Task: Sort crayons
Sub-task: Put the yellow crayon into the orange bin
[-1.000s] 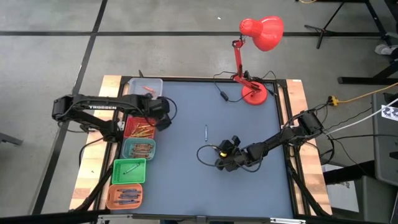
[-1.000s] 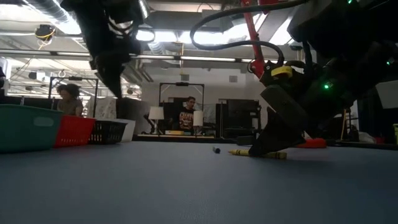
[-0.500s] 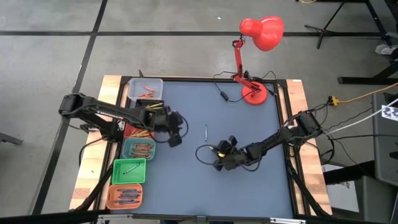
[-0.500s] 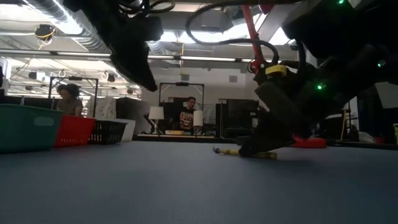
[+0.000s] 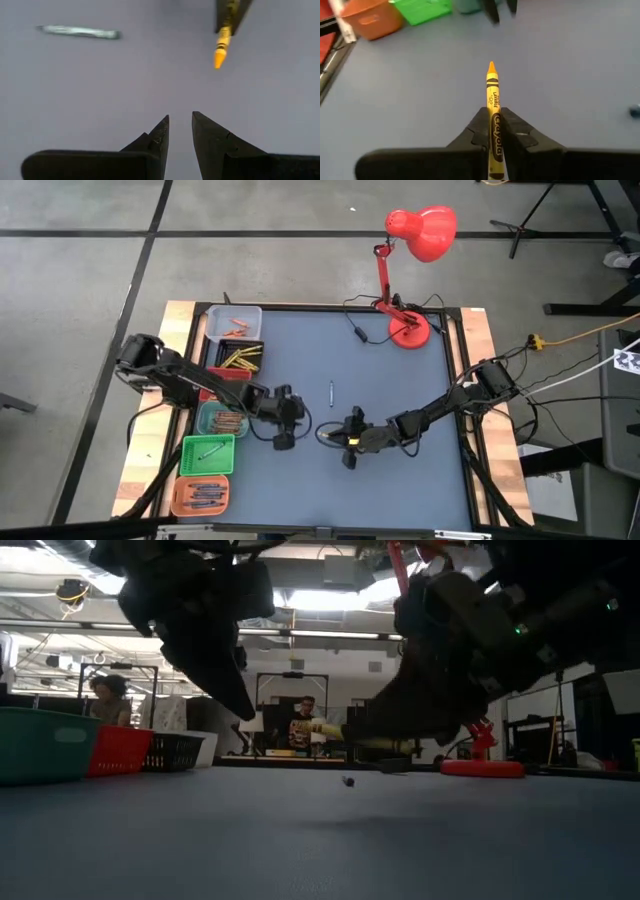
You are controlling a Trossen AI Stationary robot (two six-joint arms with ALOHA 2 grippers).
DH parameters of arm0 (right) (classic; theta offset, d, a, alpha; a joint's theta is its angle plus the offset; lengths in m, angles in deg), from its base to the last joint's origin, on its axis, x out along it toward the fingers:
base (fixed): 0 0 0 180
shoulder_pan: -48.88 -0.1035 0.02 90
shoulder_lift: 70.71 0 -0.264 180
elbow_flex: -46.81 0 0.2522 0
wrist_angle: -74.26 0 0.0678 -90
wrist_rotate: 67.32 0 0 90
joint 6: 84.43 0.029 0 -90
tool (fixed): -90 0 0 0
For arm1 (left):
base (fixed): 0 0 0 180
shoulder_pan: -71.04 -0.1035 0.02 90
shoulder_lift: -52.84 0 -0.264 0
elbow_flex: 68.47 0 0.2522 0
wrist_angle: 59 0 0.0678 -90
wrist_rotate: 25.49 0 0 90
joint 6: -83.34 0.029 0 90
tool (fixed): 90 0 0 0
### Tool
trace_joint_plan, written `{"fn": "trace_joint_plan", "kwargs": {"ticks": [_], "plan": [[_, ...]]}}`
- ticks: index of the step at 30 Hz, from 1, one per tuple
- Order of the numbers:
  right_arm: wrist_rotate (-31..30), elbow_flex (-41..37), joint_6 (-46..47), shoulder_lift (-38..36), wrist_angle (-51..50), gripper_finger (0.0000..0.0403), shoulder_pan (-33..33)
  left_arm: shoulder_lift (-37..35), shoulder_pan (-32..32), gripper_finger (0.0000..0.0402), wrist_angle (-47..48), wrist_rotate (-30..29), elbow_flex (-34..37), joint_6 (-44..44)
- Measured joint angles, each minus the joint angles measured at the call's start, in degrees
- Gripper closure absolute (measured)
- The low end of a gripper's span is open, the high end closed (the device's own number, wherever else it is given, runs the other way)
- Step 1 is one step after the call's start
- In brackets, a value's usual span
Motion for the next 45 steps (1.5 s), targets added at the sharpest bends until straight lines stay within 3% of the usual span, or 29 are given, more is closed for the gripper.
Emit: {"fn": "trace_joint_plan", "kwargs": {"ticks": [5,15,45], "plan": [[1.68,0.02,-3.55,-0.09,2.25,0.0386,0.0,2.98,2.1,0.0333,-5.51,2.78,0.0,0.04],[1.63,0.04,-3.82,-0.13,3.67,0.0384,0.0,3.61,3.55,0.0333,-12.53,2.52,-0.02,0.02],[2.55,0.07,-9.34,-0.22,9.6,0.0382,0.0,3.58,3.46,0.0333,-19.45,2.19,-0.02,-0.15]]}}
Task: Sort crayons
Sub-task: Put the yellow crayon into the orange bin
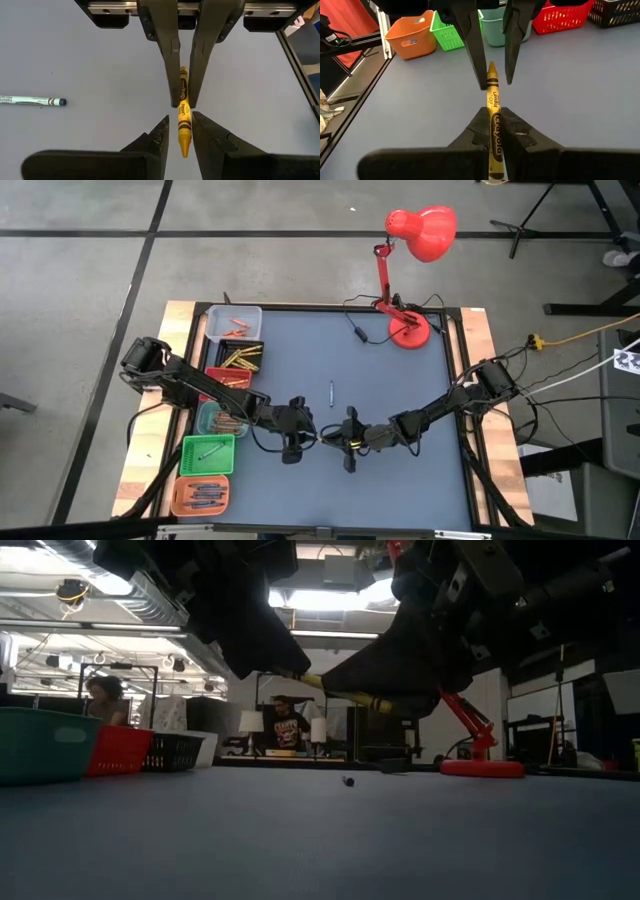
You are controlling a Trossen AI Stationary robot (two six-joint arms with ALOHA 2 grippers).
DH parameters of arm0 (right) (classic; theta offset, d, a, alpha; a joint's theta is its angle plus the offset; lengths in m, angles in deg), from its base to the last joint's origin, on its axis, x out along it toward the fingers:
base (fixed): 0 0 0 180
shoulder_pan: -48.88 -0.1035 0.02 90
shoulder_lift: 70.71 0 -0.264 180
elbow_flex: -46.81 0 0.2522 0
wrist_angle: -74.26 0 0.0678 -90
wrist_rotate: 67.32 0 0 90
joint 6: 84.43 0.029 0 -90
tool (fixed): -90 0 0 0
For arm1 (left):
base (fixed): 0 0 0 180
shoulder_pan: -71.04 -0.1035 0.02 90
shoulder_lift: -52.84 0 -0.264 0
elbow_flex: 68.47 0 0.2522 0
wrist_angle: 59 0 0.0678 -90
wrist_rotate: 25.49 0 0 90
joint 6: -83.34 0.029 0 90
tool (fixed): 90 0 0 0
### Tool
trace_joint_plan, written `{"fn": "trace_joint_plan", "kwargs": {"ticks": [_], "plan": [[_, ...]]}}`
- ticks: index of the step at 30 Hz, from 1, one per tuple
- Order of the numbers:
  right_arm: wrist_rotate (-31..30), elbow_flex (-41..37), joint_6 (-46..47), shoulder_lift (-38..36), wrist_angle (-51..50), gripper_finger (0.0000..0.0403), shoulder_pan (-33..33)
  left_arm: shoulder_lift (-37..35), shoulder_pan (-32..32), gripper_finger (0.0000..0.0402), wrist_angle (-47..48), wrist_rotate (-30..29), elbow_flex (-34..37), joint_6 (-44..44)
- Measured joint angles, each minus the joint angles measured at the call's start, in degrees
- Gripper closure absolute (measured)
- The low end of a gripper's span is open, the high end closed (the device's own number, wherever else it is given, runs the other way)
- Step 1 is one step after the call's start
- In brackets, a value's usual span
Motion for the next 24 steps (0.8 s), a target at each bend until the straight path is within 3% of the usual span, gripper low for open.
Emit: {"fn": "trace_joint_plan", "kwargs": {"ticks": [16,24], "plan": [[-0.2,0.0,-4.82,-0.02,3.15,0.038,0.0,-0.02,-0.01,0.0335,-0.4,0.09,0.0,0.09],[-0.24,0.0,-4.85,-0.02,2.8,0.0379,0.0,-0.02,0.0,0.039,-0.39,0.1,0.0,0.12]]}}
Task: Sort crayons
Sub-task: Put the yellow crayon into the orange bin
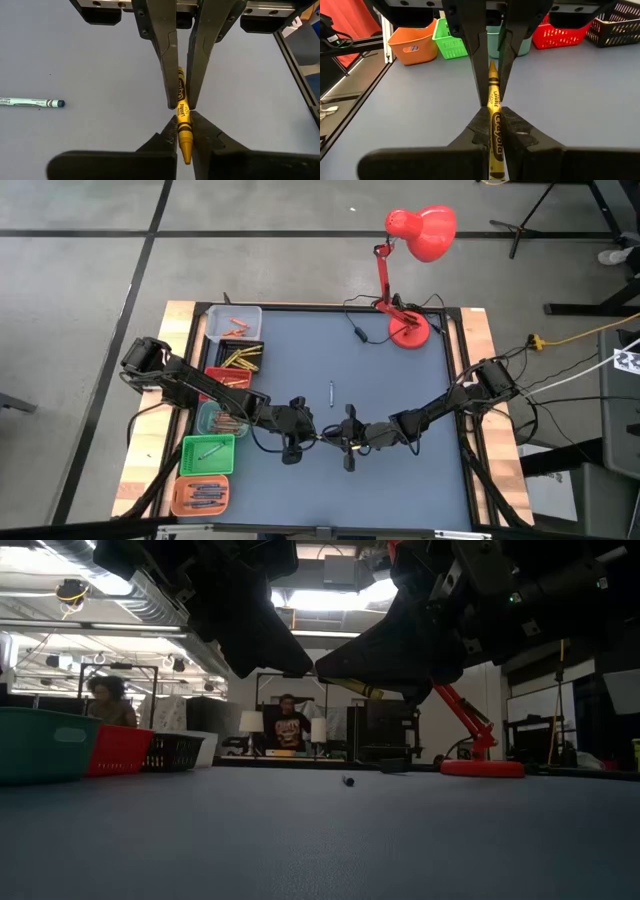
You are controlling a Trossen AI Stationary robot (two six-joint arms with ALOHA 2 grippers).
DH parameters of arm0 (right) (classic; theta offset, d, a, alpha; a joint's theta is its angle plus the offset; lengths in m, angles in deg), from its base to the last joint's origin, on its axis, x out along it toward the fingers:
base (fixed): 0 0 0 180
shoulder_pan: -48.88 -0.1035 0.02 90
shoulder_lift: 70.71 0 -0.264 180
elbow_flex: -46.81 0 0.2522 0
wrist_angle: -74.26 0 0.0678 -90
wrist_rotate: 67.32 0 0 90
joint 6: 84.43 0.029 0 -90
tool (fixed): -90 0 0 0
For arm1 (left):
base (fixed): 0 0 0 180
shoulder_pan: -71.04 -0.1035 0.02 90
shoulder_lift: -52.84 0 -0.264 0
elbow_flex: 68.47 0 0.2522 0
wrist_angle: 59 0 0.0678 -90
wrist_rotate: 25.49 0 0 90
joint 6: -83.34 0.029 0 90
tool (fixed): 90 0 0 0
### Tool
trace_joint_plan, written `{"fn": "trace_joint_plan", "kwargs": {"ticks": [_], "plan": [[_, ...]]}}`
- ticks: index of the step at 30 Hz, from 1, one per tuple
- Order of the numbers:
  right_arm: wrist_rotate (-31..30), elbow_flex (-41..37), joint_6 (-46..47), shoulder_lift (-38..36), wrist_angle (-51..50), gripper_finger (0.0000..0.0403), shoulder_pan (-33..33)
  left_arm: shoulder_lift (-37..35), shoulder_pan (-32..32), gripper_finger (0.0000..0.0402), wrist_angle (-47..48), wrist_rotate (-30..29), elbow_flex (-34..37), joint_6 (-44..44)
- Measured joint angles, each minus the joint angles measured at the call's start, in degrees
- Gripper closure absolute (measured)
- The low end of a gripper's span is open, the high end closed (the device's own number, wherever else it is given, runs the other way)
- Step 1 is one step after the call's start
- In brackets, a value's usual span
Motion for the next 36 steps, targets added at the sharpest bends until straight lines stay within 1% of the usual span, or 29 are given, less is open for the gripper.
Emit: {"fn": "trace_joint_plan", "kwargs": {"ticks": [2,9,12,16,20,23,28,33,36], "plan": [[0.0,0.0,0.01,0.0,0.0,0.0379,0.0,0.0,0.0,0.0395,0.0,-0.01,0.0,-0.01],[0.0,0.0,0.0,0.0,0.0,0.0373,0.0,0.0,0.0,0.0388,0.0,-0.17,0.02,-0.01],[0.02,0.0,0.01,0.0,-0.02,0.0346,0.0,-0.02,-0.02,0.0389,0.1,0.1,0.02,-0.01],[-0.15,0.0,0.01,0.0,-0.02,0.0294,0.16,-1.5,-0.22,0.0389,2.29,1.87,0.08,-0.08],[-0.62,0.02,0.01,0.0,-0.43,0.0255,0.84,-5.43,-0.28,0.0389,10.26,1.92,0.07,-1.35],[-0.85,0.04,0.01,0.0,-1.69,0.024,1.22,-9.91,-0.28,0.039,17.81,1.91,0.08,-3.71],[-0.87,0.04,0.0,0.0,-4.18,0.0233,1.25,-19.34,0.14,0.039,32.78,2.22,0.07,-10.16],[-0.87,0.04,0.01,0.0,-6.0,0.0233,1.22,-29.39,1.46,0.039,48.3,4.49,0.07,-20.38],[-0.91,0.04,-0.01,0.0,-6.63,0.0233,1.22,-34.38,3.01,0.039,54.98,4.66,0.07,-26.87]]}}
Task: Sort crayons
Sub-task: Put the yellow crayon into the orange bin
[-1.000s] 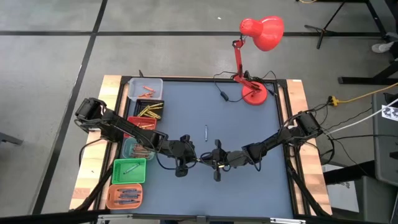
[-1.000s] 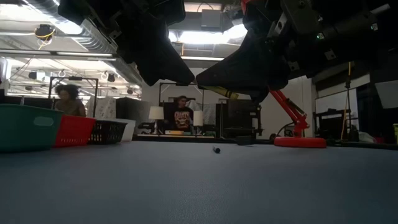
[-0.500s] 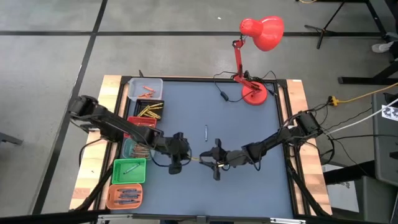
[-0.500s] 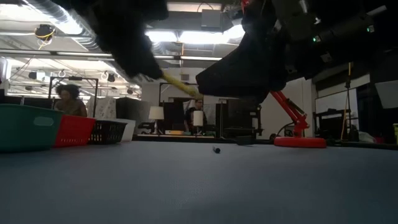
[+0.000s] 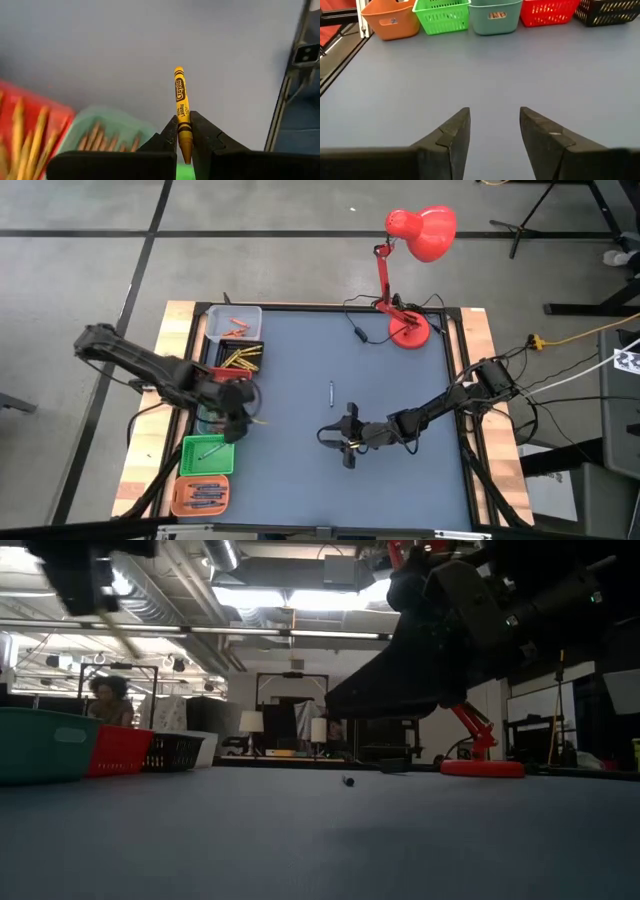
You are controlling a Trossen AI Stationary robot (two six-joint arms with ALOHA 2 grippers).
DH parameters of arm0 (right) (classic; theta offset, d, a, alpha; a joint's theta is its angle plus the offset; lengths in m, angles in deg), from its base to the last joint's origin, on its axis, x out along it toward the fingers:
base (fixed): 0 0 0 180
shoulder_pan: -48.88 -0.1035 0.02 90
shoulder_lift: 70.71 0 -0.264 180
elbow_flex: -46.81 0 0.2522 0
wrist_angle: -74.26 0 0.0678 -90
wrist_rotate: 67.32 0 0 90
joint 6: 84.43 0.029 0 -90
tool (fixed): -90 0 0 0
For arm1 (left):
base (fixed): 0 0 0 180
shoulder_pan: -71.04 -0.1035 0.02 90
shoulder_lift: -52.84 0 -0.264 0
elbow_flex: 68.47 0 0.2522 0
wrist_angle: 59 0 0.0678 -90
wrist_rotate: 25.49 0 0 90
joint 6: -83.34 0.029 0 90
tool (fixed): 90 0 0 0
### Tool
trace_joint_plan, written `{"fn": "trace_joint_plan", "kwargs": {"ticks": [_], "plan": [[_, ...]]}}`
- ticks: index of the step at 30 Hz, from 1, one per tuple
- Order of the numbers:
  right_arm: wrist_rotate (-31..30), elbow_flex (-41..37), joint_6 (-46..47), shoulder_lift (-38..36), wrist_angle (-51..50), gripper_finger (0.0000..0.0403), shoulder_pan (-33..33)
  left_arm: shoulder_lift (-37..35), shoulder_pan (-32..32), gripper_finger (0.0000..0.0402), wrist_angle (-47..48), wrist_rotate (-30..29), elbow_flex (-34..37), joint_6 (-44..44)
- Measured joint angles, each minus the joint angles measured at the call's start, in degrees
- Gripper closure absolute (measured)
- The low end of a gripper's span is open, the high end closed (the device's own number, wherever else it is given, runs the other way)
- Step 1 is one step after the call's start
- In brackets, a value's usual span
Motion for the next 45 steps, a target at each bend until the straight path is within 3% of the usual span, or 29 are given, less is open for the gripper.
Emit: {"fn": "trace_joint_plan", "kwargs": {"ticks": [6,13,17,23,26,39,45], "plan": [[-0.08,0.0,0.0,0.0,-0.01,0.0233,0.0,-6.75,3.32,0.039,11.35,-0.11,0.0,-10.59],[-0.16,0.0,0.0,0.0,-0.01,0.0233,0.0,-8.73,5.57,0.039,22.44,-0.44,0.0,-18.1],[-0.18,0.0,0.0,0.0,-0.01,0.0233,0.0,-8.72,5.6,0.039,26.04,-5.41,0.0,-18.4],[-0.18,0.0,0.02,0.0,-0.01,0.0233,0.0,-8.71,3.7,0.039,27.57,-19.42,0.0,-18.27],[-0.18,0.0,0.0,0.0,-0.01,0.0233,0.0,-8.7,2.31,0.039,27.71,-23.0,0.0,-18.2],[-0.21,-0.02,0.0,0.0,0.01,0.0233,0.0,-8.67,-0.52,0.0389,28.95,-23.89,0.0,-18.16],[-0.2,-0.02,0.0,0.0,0.01,0.0233,0.0,-8.67,-0.52,0.0364,28.94,-23.89,0.0,-18.14]]}}
